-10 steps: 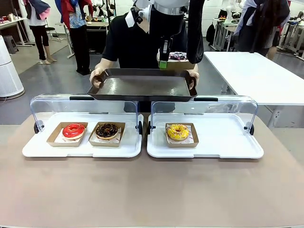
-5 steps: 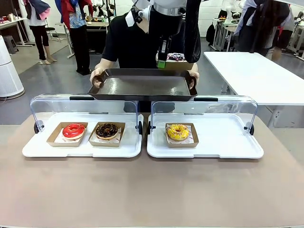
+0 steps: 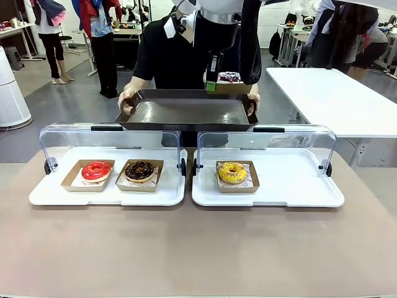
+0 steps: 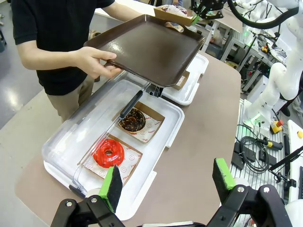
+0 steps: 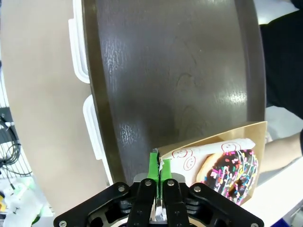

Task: Provide the desired donut to the person.
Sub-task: Place the picked Paper togo box onto the Handle tray extended by the person.

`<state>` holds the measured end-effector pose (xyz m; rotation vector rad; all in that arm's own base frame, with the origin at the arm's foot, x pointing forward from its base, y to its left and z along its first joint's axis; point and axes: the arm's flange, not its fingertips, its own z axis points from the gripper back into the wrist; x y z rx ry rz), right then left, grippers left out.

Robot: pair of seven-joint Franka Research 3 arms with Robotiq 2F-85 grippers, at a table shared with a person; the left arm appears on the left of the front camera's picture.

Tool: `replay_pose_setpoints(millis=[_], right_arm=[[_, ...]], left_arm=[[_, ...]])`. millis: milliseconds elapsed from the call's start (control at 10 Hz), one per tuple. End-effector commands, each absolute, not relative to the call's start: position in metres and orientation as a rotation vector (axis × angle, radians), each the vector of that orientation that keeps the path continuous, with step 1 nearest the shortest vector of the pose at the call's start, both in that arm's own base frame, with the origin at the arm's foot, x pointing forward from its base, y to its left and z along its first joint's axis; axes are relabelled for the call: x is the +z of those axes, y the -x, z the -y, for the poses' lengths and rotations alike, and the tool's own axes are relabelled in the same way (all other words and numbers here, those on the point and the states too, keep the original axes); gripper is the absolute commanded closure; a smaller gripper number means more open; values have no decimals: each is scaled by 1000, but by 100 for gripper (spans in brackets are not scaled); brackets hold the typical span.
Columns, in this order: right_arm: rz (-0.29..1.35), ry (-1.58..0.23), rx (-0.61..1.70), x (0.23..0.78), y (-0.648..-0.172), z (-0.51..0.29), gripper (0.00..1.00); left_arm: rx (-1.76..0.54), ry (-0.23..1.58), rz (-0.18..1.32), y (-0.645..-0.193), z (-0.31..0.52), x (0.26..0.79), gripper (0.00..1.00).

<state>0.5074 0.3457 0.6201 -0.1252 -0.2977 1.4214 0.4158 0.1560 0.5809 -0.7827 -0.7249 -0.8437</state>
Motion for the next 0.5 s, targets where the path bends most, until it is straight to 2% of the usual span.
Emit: replay_pose_setpoints(millis=[0,400], right_arm=[[314,54,1416,611,-529,-340,98],[285,8,1393,592,-550,-338,98]], left_arm=[[-845,784,731,-414,-157,582,0],[-845,784,731,-414,-157,582,0]])
